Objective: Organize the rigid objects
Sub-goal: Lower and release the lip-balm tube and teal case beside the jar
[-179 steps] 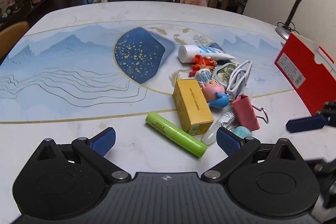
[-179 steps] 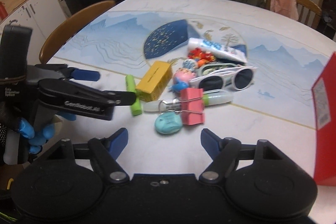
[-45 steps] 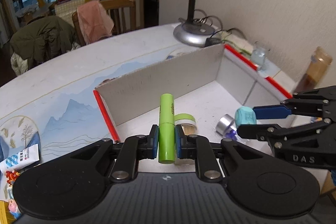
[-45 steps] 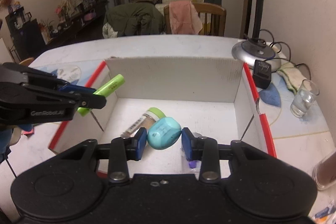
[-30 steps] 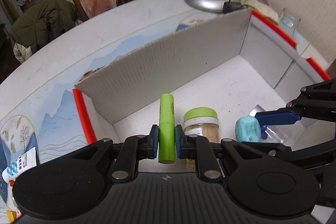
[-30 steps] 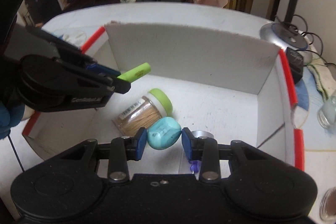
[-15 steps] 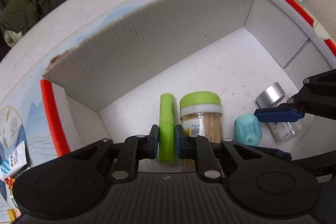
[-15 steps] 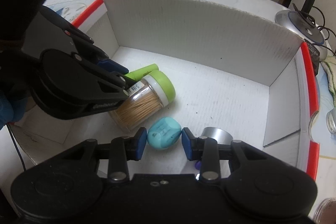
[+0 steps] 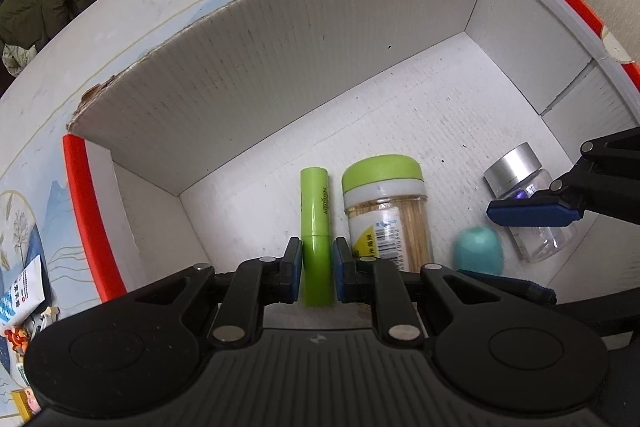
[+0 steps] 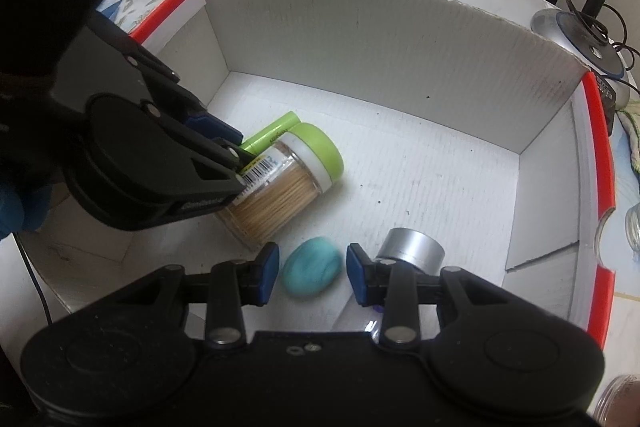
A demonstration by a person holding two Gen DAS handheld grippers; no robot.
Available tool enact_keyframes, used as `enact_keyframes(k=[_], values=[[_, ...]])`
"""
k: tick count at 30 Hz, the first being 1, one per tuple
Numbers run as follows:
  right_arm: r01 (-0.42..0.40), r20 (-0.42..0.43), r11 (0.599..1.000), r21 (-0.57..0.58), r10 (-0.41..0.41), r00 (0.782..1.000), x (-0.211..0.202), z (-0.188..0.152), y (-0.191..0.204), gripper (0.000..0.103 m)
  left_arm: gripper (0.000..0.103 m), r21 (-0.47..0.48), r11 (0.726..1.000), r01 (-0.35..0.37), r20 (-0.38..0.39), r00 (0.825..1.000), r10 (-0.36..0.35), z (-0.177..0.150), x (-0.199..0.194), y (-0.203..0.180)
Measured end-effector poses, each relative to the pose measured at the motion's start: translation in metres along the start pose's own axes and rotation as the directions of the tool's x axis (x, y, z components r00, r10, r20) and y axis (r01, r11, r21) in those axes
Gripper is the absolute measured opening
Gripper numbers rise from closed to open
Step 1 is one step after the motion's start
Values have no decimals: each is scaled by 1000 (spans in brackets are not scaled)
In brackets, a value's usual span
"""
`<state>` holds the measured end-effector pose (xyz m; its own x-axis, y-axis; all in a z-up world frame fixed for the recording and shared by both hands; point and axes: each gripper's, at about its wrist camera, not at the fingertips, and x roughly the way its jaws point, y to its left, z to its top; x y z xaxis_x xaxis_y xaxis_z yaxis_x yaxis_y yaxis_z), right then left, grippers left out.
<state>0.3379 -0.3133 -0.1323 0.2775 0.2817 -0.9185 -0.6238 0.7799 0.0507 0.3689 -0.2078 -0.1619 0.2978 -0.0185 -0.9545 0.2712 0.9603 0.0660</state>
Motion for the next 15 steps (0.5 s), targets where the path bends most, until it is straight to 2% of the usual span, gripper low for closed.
enact_keyframes(k=[8, 10, 15], values=[[-13, 48, 999, 43, 11, 999, -8, -7, -4, 41, 16, -22, 999, 47, 45, 998, -46, -11, -18, 2], [-38, 65, 998, 58, 34, 997, -12, -11, -4, 43, 16, -27, 998, 57, 65, 996, -55, -15, -24, 3], [-36, 114, 997, 72, 28, 993, -28, -17, 1, 48, 16, -47, 996, 73, 126, 990, -67, -24, -43, 6]])
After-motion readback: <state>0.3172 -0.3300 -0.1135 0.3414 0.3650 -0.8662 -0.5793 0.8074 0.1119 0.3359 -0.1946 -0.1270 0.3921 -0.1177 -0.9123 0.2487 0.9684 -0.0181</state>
